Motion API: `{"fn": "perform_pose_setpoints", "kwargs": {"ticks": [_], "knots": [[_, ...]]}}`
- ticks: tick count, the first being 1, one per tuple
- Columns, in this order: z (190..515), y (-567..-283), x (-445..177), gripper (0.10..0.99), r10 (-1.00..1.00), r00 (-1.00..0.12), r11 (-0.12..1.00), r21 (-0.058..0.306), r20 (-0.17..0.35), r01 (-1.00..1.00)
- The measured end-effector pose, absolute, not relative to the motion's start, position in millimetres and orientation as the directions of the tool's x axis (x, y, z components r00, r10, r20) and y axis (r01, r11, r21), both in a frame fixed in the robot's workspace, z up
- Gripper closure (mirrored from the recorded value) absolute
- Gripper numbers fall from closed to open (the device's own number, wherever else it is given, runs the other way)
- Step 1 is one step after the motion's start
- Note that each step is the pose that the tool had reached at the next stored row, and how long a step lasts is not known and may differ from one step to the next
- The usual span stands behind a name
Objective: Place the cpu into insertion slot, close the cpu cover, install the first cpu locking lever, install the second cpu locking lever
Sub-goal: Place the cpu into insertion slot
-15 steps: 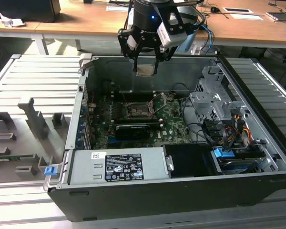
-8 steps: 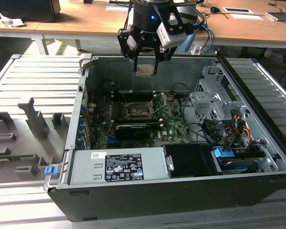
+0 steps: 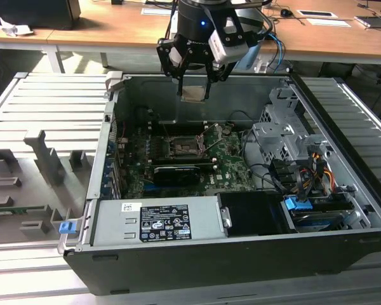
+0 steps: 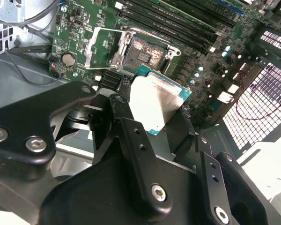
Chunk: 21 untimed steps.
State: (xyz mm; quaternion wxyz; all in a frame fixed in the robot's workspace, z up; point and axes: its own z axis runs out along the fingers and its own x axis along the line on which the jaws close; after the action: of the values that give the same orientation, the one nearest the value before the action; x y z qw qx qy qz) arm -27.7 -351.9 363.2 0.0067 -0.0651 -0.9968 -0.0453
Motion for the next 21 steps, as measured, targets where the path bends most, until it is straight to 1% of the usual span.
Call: {"fn": "perform_pose_setpoints", "kwargs": {"ticks": [13,21], "knots": [[363.0,-351.9,-27.7,0.545,0.162,-0.987,0.983,0.089,0.019,0.163],[362.2,-351.9,-27.7,0.545,0.228,-0.974,0.969,0.089,0.019,0.229]]}}
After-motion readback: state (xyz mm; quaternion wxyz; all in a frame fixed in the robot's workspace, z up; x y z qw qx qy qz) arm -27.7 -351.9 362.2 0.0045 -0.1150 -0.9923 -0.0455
